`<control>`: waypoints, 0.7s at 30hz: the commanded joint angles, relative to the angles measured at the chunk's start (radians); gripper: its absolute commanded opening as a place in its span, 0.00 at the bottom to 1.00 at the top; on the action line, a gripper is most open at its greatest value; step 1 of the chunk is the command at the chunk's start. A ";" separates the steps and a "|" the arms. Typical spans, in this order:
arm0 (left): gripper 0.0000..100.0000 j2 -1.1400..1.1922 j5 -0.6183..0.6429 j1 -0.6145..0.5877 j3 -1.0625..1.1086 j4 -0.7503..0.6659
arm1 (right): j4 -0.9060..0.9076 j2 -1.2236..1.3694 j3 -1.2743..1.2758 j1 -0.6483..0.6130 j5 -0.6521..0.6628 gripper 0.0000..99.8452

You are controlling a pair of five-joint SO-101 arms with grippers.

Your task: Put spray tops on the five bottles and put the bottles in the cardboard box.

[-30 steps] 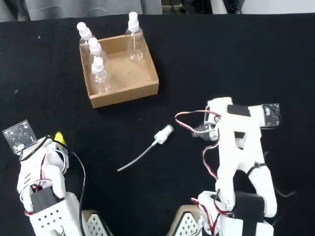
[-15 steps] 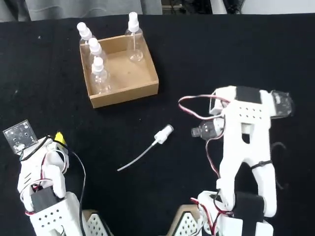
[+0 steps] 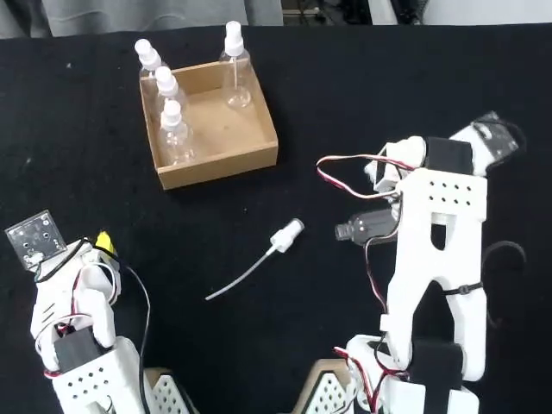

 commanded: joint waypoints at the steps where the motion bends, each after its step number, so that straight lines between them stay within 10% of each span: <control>1: 0.19 -0.006 -0.002 -0.015 -0.004 0.005 | -0.002 0.001 -0.002 -0.017 0.213 0.30; 21: 0.19 -0.006 -0.002 -0.015 -0.004 0.005 | -0.044 0.001 0.073 -0.017 1.016 0.30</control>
